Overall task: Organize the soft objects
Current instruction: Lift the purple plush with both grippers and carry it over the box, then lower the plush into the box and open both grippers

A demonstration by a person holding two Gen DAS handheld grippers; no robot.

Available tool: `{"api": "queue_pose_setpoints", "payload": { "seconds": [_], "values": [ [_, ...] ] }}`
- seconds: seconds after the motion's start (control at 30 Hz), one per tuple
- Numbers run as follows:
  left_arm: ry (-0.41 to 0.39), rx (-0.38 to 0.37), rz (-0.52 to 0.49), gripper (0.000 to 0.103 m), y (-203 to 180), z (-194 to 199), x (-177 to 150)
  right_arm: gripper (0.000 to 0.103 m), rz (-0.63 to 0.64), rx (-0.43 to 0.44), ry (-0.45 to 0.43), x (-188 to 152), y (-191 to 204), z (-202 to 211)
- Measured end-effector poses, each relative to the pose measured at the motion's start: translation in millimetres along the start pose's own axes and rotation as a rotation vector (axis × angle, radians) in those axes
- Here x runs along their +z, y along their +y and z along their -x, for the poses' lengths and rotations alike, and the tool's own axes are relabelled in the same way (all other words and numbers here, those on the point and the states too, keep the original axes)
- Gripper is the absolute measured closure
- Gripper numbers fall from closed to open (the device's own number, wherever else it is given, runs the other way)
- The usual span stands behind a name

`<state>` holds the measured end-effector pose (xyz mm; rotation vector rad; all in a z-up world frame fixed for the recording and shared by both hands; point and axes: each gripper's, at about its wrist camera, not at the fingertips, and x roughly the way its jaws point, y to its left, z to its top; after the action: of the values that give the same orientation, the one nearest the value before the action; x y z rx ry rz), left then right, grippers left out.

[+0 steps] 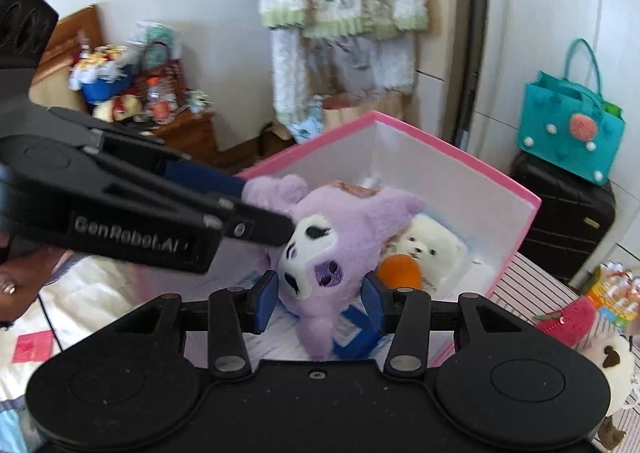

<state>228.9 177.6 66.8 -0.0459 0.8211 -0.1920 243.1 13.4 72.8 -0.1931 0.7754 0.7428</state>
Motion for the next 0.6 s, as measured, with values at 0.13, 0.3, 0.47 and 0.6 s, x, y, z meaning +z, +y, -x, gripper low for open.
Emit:
{"api": "queue_pose_setpoints", "payload": {
  "seconds": [0.13, 0.3, 0.47, 0.6],
  "values": [
    [0.01, 0.009, 0.003, 0.066, 1.8, -12.9, -4.2, 0.051, -0.037, -0.006, 0.035, 1.5, -9.4, -13.2],
    [0.04, -0.036, 0.037, 0.068, 6.0, -18.2, -12.5, 0.052, -0.015, 0.004, 0.053, -1.4, -5.7, -12.7],
    [-0.015, 0.025, -0.013, 0.068, -3.6, -15.5, -14.1, 0.052, 0.09, -0.123, 0.026, -5.4, 4.8, -7.5],
    [-0.076, 0.053, -0.056, 0.068, -12.9, 1.4, -15.0, 0.052, 0.039, -0.114, -0.057, -20.2, -8.5, 20.3]
  ]
}}
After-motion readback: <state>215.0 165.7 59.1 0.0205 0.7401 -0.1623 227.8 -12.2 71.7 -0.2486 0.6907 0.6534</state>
